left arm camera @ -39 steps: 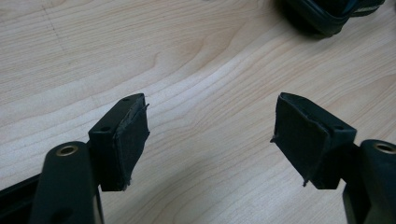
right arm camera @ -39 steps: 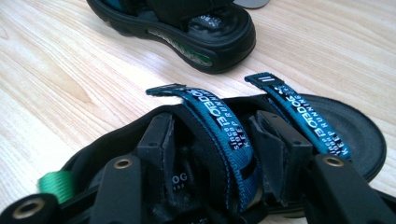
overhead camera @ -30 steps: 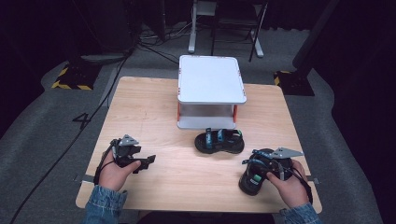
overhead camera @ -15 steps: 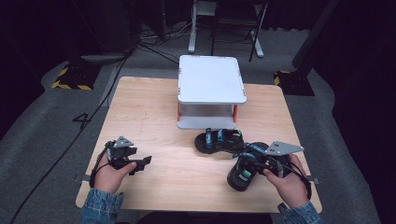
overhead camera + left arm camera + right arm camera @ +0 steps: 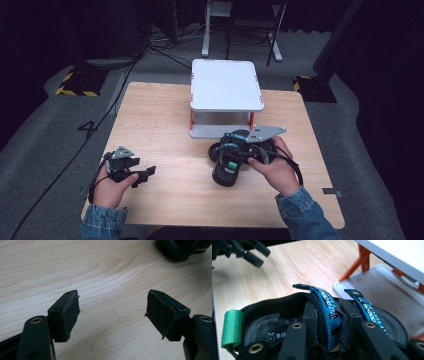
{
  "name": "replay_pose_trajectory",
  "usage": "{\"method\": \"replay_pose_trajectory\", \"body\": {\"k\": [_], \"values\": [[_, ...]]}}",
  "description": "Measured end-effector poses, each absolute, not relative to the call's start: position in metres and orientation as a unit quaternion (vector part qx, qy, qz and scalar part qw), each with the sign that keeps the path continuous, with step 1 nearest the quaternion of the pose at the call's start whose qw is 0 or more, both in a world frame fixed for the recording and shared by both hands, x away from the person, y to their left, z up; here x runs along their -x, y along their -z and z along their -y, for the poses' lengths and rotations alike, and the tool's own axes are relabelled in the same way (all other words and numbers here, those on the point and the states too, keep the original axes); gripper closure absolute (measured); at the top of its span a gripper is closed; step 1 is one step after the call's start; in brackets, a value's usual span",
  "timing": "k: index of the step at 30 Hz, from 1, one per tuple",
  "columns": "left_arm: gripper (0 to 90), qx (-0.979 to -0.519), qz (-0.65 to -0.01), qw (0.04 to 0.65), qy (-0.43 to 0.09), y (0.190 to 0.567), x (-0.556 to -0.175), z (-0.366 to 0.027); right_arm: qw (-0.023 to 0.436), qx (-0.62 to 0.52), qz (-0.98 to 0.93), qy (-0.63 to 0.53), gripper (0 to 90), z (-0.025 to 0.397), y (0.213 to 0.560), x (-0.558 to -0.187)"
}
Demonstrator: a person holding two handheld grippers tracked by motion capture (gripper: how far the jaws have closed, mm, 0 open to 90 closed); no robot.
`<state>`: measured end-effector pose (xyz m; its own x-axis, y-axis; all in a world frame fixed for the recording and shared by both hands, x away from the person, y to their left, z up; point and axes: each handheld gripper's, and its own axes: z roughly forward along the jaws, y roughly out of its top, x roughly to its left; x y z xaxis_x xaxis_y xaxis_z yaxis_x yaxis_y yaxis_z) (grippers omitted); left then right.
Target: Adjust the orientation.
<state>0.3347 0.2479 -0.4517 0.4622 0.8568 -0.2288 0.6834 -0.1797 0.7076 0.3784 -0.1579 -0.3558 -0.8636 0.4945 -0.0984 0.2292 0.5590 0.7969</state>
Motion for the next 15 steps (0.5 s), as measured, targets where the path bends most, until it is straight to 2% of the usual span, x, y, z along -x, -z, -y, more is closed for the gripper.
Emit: {"method": "replay_pose_trajectory", "body": {"k": [15], "values": [[27.1, -0.753, -0.511, 0.401, -0.109, 0.452, -0.338, -0.256, 0.192, -0.182, -0.883, -0.388, 70.1, 0.092, 0.376, -0.46]]}}
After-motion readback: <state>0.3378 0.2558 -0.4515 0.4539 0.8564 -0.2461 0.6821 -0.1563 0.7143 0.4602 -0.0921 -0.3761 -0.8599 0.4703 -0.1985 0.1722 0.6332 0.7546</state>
